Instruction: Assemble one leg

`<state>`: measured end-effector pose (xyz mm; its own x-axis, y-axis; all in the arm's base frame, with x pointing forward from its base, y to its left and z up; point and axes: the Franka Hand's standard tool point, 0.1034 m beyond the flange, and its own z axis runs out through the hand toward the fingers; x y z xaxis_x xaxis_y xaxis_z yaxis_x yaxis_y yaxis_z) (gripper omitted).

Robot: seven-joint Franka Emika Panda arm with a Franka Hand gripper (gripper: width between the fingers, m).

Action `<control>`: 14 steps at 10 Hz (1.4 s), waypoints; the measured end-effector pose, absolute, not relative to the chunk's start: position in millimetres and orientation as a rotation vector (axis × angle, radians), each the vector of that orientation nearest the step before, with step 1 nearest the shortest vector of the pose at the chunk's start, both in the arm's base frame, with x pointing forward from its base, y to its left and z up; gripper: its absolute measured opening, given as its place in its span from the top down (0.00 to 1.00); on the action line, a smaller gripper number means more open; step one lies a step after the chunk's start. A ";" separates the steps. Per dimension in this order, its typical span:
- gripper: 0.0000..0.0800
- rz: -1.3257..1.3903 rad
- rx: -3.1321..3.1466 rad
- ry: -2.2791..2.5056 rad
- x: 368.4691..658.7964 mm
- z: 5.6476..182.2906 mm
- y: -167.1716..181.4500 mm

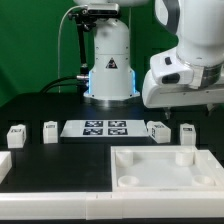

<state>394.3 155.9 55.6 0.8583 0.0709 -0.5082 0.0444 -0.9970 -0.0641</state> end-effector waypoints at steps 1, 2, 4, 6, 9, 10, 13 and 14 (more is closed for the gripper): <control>0.19 1.016 -2.925 -0.103 391.8 56.6 157.9; 0.19 1.145 -2.877 -0.106 394.8 55.7 158.3; 0.19 1.377 -2.776 -0.106 399.6 53.4 157.5; 0.19 1.337 -2.801 -0.068 404.7 44.2 160.5; 0.19 1.319 -2.809 -0.062 402.3 27.7 166.1; 0.19 1.305 -2.811 -0.067 403.8 25.1 166.4; 0.19 1.297 -2.810 -0.062 402.7 15.5 166.3; 0.19 1.293 -2.811 -0.060 402.3 13.0 166.3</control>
Offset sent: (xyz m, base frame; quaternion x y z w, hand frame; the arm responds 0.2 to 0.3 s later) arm 0.0142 -0.0042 -0.0015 -0.0085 -0.2715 0.0095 0.9623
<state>402.3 166.3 13.0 0.6500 0.0551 -0.7579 0.0156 -0.9981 -0.0591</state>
